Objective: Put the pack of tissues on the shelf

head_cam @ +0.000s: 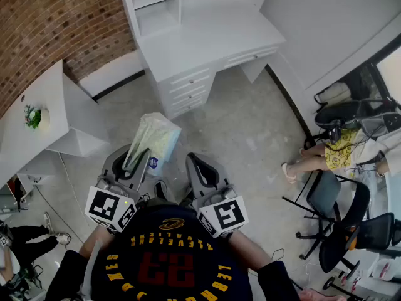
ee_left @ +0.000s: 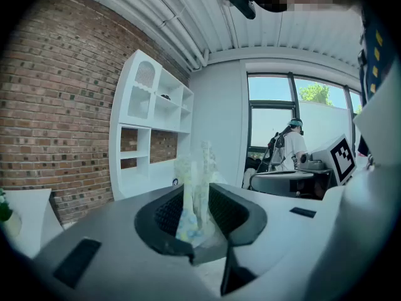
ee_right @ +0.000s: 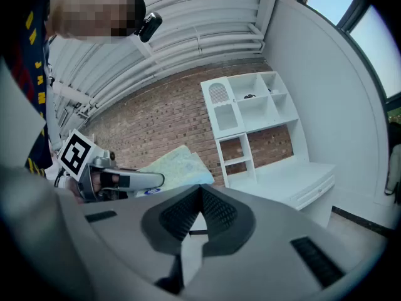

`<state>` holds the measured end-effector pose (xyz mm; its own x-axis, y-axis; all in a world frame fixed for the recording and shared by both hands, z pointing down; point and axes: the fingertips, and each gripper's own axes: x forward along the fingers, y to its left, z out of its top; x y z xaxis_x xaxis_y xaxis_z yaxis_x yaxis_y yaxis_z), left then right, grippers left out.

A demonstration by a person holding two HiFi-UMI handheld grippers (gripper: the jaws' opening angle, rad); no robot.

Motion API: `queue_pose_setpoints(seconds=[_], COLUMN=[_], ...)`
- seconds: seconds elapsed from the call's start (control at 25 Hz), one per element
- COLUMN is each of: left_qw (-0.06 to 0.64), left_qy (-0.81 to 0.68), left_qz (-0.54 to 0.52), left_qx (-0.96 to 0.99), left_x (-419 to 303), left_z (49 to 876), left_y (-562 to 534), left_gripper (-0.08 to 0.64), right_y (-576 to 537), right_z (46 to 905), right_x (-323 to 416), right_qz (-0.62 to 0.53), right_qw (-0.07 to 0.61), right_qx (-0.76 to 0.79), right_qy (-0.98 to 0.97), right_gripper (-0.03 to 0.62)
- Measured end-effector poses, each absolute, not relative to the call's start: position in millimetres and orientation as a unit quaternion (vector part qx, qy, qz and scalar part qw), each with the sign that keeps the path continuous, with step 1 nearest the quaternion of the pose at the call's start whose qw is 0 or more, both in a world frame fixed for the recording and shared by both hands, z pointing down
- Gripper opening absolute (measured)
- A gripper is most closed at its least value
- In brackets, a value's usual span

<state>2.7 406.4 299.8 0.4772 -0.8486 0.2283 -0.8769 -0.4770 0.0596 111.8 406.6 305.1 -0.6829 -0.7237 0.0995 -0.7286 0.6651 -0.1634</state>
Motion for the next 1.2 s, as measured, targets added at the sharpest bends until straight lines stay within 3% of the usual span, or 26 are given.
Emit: queue_pose_setpoints(seconds=[1.2], left_qw=[0.088], left_qy=[-0.56], left_qz=[0.095], left_qx=[0.819], left_x=[33.2], left_z=[318.0], left_y=[430.5], left_gripper=[0.095], right_y=[417.0], right_z=[322.7], right_x=[155.1], right_qz=[0.13], right_qw=[0.0], right_qx=[0.359], right_qy=[-0.924], right_gripper=[-0.005])
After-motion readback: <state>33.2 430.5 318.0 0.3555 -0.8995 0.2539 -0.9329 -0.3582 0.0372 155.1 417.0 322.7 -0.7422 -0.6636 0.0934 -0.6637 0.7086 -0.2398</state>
